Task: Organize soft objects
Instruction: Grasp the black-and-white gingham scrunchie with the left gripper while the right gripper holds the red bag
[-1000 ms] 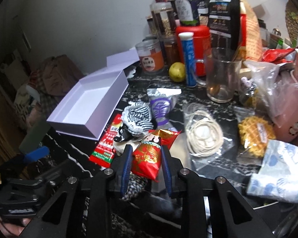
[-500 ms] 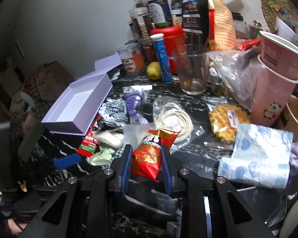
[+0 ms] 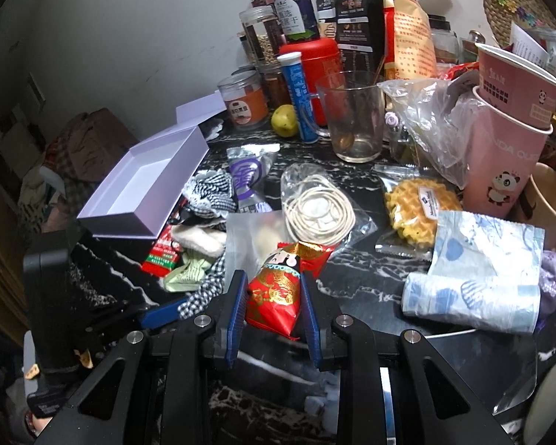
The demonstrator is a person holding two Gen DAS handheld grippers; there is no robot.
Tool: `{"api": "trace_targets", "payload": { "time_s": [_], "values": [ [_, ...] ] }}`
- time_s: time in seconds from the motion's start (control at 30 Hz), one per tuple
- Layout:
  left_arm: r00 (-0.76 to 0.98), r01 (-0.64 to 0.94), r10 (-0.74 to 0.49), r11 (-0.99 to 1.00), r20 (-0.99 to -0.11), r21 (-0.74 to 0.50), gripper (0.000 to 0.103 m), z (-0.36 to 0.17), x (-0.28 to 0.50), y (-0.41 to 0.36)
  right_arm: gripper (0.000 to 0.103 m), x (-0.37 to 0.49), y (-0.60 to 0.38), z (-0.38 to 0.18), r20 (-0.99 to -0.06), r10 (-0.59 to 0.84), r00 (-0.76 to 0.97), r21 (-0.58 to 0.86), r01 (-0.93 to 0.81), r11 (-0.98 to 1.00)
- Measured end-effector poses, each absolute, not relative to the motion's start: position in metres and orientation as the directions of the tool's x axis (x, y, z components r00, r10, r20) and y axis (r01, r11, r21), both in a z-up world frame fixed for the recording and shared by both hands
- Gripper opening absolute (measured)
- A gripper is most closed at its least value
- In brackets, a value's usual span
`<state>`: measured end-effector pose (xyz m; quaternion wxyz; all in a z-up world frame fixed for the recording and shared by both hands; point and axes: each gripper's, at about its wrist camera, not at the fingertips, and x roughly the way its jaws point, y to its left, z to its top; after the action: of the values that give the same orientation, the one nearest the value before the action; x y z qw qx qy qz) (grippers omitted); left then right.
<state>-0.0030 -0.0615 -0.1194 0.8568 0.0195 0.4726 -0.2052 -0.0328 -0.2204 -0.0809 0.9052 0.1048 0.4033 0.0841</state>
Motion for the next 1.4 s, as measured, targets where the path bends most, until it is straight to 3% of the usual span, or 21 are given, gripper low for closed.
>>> {"api": "trace_targets", "payload": {
  "time_s": [0.77, 1.17, 1.3, 1.37, 1.4],
  "values": [
    [0.413, 0.298, -0.335, 0.928, -0.847, -0.222, 0.023, -0.126, -0.043, -0.006, 0.028, -0.062, -0.183, -0.107, -0.753, 0.335, 0.566, 0.293, -0.168, 0.941],
    [0.496, 0.321, -0.196, 0.947, -0.846, -0.031, 0.026, -0.129, -0.027, -0.035, 0.028, -0.061, -0.182, -0.121, -0.776, 0.336, 0.533, 0.295, -0.164, 0.941],
    [0.511, 0.301, -0.182, 0.953, -0.84, -0.023, 0.04, -0.129, -0.022, -0.037, 0.028, -0.059, -0.184, -0.124, -0.783, 0.332, 0.526, 0.296, -0.155, 0.942],
    [0.513, 0.297, -0.17, 0.955, -0.842, -0.012, 0.056, -0.131, -0.019, -0.038, 0.028, -0.059, -0.185, -0.126, -0.783, 0.336, 0.524, 0.301, -0.153, 0.941],
    [0.511, 0.293, -0.167, 0.956, -0.843, -0.012, 0.058, -0.132, -0.018, -0.037, 0.028, -0.059, -0.185, -0.126, -0.783, 0.336, 0.524, 0.301, -0.153, 0.941]
  ]
}}
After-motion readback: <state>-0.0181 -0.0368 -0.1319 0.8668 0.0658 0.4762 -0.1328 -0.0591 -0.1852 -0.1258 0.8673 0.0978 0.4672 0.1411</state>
